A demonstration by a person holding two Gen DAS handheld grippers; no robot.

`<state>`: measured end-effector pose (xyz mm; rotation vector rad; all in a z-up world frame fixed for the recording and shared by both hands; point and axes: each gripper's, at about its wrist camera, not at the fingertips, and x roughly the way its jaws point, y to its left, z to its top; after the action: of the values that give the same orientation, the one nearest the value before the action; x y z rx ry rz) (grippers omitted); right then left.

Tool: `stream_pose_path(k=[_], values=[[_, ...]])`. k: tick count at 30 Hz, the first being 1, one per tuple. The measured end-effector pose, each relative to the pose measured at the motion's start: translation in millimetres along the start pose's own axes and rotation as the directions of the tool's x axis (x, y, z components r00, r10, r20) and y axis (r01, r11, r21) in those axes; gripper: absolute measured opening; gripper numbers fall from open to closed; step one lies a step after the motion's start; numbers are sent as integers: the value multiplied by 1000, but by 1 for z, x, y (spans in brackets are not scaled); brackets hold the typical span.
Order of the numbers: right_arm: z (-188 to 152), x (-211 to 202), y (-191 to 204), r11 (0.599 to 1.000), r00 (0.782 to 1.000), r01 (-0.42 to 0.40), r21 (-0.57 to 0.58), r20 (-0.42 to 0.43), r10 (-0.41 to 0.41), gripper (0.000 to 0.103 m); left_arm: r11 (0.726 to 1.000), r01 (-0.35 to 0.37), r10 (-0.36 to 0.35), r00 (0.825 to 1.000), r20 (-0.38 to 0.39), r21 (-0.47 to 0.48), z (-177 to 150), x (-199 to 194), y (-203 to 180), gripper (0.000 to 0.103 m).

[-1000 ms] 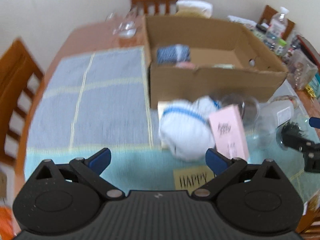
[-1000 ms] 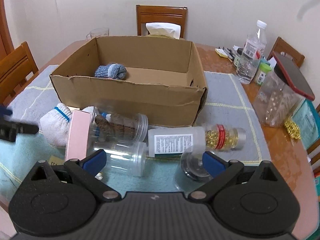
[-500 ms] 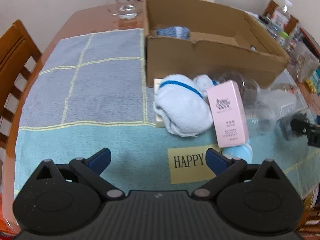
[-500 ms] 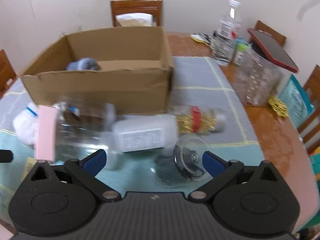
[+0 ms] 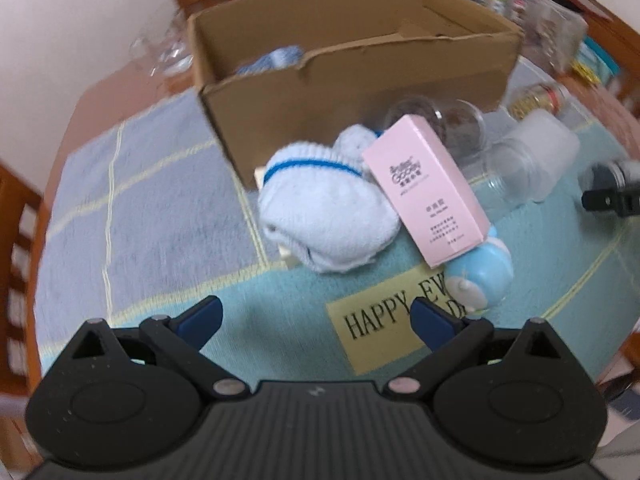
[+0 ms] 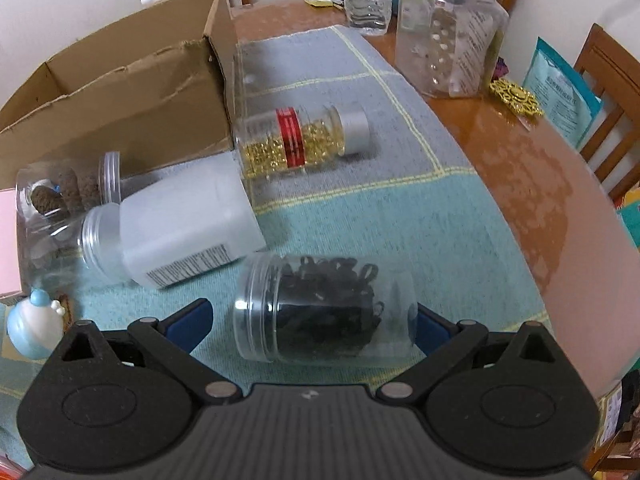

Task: Organize objects

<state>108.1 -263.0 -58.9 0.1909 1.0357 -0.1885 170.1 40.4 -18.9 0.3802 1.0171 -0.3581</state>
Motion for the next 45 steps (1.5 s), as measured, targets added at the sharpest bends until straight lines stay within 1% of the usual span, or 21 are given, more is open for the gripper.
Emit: stream_pose_path(k=[3, 5, 8, 12, 16, 24, 27, 31, 33, 35, 40, 45], values=[[-2, 3, 2, 1000, 1000, -5, 3, -8, 5, 103, 997, -21, 18, 999, 34, 78, 7, 2, -5, 97], [-3, 3, 4, 1000, 1000, -5, 5, -17, 5, 103, 993, -29, 23, 999, 48, 113, 11, 5, -7, 96], [-5, 2, 6, 1000, 1000, 0, -5, -19, -1, 103, 990, -28, 21, 998, 55, 140, 17, 12, -7, 96], [-4, 0, 8, 1000, 1000, 11, -21, -17, -11, 103, 976, -56, 39, 996, 82, 210, 23, 19, -11, 96], [-4, 0, 10, 999, 999, 29, -39, -14, -30, 103, 975, -16, 0, 997, 74, 223, 31, 28, -11, 95], [1, 6, 12, 997, 998, 51, -62, -19, -53, 103, 964, 19, -39, 997, 72, 266, 39, 36, -12, 95], [2, 9, 13, 996, 998, 59, -69, -24, -61, 103, 963, 36, -57, 996, 72, 266, 41, 38, -11, 92], [4, 8, 17, 993, 997, 75, -86, -15, -76, 102, 970, 60, -77, 995, 63, 235, 44, 40, -6, 90], [4, 8, 18, 993, 996, 82, -90, -18, -84, 99, 971, 68, -84, 994, 63, 231, 45, 39, -5, 87], [5, 6, 19, 991, 995, 93, -93, -16, -94, 93, 972, 78, -94, 994, 62, 222, 44, 37, -1, 86], [8, 3, 20, 989, 995, 99, -108, -14, -101, 82, 977, 119, -128, 991, 44, 175, 48, 35, 7, 83], [14, -2, 22, 987, 996, 91, -130, -11, -93, 82, 979, 153, -159, 987, 37, 137, 52, 28, 12, 82]])
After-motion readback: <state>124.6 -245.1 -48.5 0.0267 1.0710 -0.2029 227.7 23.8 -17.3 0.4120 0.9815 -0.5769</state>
